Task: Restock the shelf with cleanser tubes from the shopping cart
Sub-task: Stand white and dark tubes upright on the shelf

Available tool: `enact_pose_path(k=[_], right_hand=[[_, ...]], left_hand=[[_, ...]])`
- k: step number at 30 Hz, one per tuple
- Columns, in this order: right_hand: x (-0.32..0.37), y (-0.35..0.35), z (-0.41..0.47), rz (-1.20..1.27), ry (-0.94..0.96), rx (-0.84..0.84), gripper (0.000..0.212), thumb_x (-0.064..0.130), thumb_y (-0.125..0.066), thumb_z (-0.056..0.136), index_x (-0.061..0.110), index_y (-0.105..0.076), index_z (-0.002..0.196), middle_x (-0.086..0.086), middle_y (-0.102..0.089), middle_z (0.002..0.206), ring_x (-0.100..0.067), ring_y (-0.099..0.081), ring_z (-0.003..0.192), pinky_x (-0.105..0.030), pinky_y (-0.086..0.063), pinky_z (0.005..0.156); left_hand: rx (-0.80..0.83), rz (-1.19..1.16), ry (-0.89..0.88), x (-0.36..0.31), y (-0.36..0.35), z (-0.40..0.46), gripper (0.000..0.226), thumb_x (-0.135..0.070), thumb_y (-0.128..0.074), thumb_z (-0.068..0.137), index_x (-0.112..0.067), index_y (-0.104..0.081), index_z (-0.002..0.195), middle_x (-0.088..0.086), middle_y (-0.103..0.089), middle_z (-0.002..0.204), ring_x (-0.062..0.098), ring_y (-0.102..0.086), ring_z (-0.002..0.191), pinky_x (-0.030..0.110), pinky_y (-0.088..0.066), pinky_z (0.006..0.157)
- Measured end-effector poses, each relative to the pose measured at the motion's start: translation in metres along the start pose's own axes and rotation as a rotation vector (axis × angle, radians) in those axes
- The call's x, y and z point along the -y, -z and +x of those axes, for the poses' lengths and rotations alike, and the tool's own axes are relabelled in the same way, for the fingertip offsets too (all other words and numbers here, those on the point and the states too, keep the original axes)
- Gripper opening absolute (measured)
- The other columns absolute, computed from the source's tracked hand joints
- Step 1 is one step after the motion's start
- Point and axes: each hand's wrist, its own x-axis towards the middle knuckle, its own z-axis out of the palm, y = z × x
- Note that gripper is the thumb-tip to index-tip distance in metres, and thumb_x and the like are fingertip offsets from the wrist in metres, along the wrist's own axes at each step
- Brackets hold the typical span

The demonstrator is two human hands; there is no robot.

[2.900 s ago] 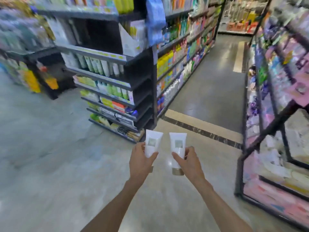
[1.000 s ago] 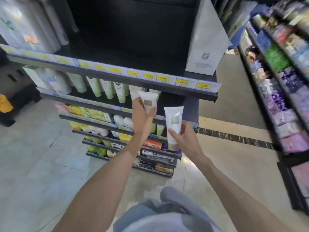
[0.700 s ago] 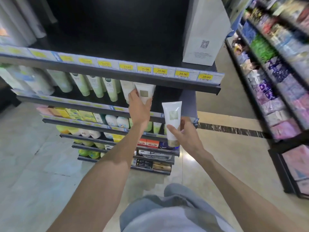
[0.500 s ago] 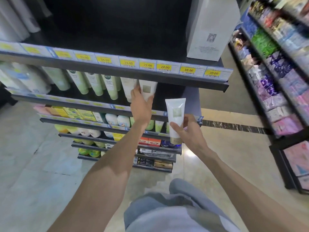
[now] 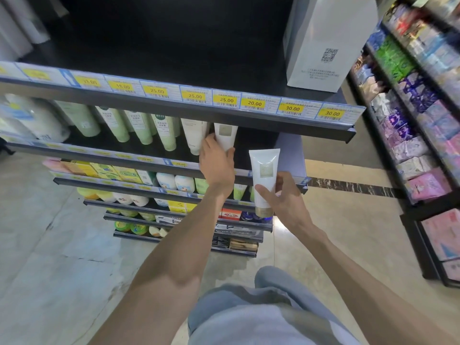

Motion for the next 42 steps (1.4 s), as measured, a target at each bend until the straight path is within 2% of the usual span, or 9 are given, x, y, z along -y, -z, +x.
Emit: enact_pose_path(k=[4,7,11,13,20,25,32,37,42], right_hand=[[-0.001,0.0,0.004,0.007,-0.004,-0.002,0.052,0.057,-0.069,0.09,0.038,-0.037,0.126,0.017,-0.056,0.122,-0.013,-0.063,0.105,-0.027,-0.058,0.079],[0.001,0.001,0.007,0.015,-0.016,0.002,0.052,0.054,-0.07,0.091,0.038,-0.037,0.127,0.017,-0.055,0.125,-0.014,-0.063,0.106,-0.034,-0.062,0.082],[0.014,0.007,0.009,0.052,-0.041,-0.003,0.051,0.057,-0.069,0.091,0.035,-0.04,0.127,0.015,-0.059,0.117,-0.005,-0.064,0.099,-0.015,-0.053,0.069],[0.023,0.01,0.012,0.047,-0.054,-0.005,0.051,0.061,-0.067,0.09,0.034,-0.042,0.125,0.016,-0.061,0.109,-0.001,-0.063,0.095,-0.014,-0.049,0.066],[0.045,0.013,0.042,0.048,-0.093,-0.03,0.04,0.052,-0.069,0.092,0.03,-0.047,0.118,0.01,-0.061,0.103,-0.011,-0.062,0.096,-0.025,-0.052,0.078],[0.038,0.003,0.066,0.062,-0.046,-0.066,0.036,0.05,-0.071,0.092,0.026,-0.054,0.113,0.017,-0.061,0.094,-0.009,-0.061,0.087,-0.027,-0.055,0.079],[0.038,-0.012,0.083,0.121,0.004,-0.057,0.035,0.048,-0.07,0.093,0.021,-0.057,0.113,0.017,-0.065,0.092,0.015,-0.06,0.078,-0.005,-0.046,0.065],[0.039,-0.016,0.095,0.205,0.019,-0.053,0.033,0.054,-0.07,0.091,0.026,-0.064,0.108,0.016,-0.071,0.092,0.002,-0.066,0.082,-0.018,-0.052,0.072],[0.031,-0.011,0.12,0.367,0.005,-0.105,0.018,0.042,-0.071,0.095,0.026,-0.065,0.098,0.01,-0.073,0.093,-0.006,-0.072,0.088,-0.029,-0.062,0.08]], left_hand=[[0.008,0.021,-0.063,0.011,0.001,-0.008,0.066,-0.035,-0.075,0.093,-0.007,-0.045,0.144,0.011,-0.055,0.141,0.029,-0.052,0.133,0.04,-0.045,0.111],[-0.046,0.07,-0.178,0.027,0.01,-0.022,0.055,-0.042,-0.067,0.098,-0.01,-0.049,0.139,0.008,-0.056,0.135,0.026,-0.052,0.129,0.04,-0.044,0.111],[0.004,0.224,-0.331,0.046,0.029,-0.041,0.043,-0.05,-0.056,0.102,-0.017,-0.056,0.13,0.006,-0.059,0.127,0.027,-0.052,0.128,0.053,-0.029,0.121],[0.089,0.301,-0.368,0.054,0.036,-0.046,0.042,-0.051,-0.057,0.102,-0.02,-0.057,0.131,0.006,-0.057,0.132,0.029,-0.048,0.134,0.057,-0.024,0.123],[0.237,0.34,-0.361,0.058,0.045,-0.047,0.048,-0.043,-0.061,0.1,-0.018,-0.053,0.14,0.011,-0.05,0.141,0.031,-0.037,0.144,0.052,-0.032,0.12],[0.192,0.313,-0.331,0.062,0.033,-0.048,0.045,-0.04,-0.062,0.1,-0.018,-0.054,0.138,0.012,-0.049,0.14,0.031,-0.037,0.143,0.048,-0.041,0.114],[0.057,0.279,-0.345,0.067,0.018,-0.051,0.042,-0.038,-0.067,0.099,-0.018,-0.059,0.135,0.011,-0.051,0.137,0.03,-0.041,0.14,0.044,-0.042,0.112],[-0.042,0.299,-0.419,0.077,0.011,-0.051,0.042,-0.04,-0.065,0.1,-0.018,-0.059,0.135,0.011,-0.053,0.136,0.03,-0.043,0.138,0.045,-0.04,0.111],[-0.132,0.283,-0.471,0.089,-0.003,-0.051,0.041,-0.04,-0.063,0.101,-0.015,-0.06,0.134,0.014,-0.054,0.134,0.034,-0.046,0.135,0.049,-0.04,0.11]])
